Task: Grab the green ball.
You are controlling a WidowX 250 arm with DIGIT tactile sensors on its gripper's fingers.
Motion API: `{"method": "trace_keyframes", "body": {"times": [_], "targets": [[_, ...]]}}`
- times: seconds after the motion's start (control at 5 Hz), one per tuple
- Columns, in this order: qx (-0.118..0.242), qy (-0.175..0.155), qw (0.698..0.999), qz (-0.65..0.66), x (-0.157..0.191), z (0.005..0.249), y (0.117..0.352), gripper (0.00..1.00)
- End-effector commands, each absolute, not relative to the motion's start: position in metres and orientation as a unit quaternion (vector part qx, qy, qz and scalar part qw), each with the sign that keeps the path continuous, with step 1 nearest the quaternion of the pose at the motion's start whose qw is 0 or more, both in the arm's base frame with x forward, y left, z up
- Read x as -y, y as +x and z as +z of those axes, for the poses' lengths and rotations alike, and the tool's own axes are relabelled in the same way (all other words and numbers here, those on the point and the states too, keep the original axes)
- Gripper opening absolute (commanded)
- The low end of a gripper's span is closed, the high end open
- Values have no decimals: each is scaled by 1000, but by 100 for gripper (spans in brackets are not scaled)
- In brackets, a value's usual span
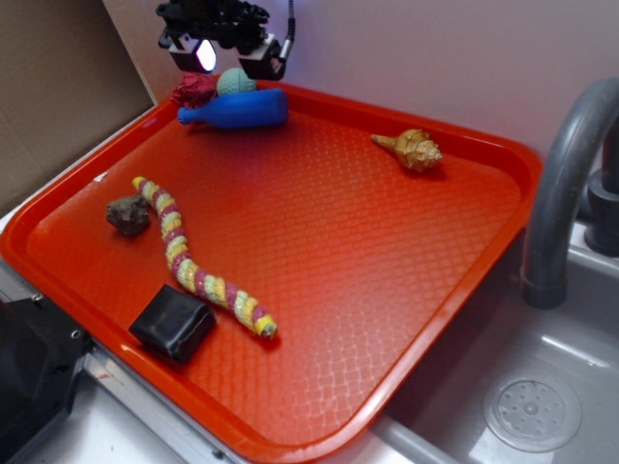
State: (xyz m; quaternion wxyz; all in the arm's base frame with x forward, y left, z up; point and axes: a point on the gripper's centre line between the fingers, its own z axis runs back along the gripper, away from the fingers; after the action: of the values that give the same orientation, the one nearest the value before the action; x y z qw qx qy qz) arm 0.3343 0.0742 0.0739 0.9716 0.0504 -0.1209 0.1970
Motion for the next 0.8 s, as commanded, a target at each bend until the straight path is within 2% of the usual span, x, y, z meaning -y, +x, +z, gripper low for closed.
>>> {"method": "trace_keyframes", "body": {"times": [0.0, 0.4, 0.6], "targets": [[156, 57, 965, 203, -79, 81, 354, 100], [150, 66, 975, 149, -89, 77, 363, 100], [145, 66, 977, 140, -100, 84, 364, 100]]}}
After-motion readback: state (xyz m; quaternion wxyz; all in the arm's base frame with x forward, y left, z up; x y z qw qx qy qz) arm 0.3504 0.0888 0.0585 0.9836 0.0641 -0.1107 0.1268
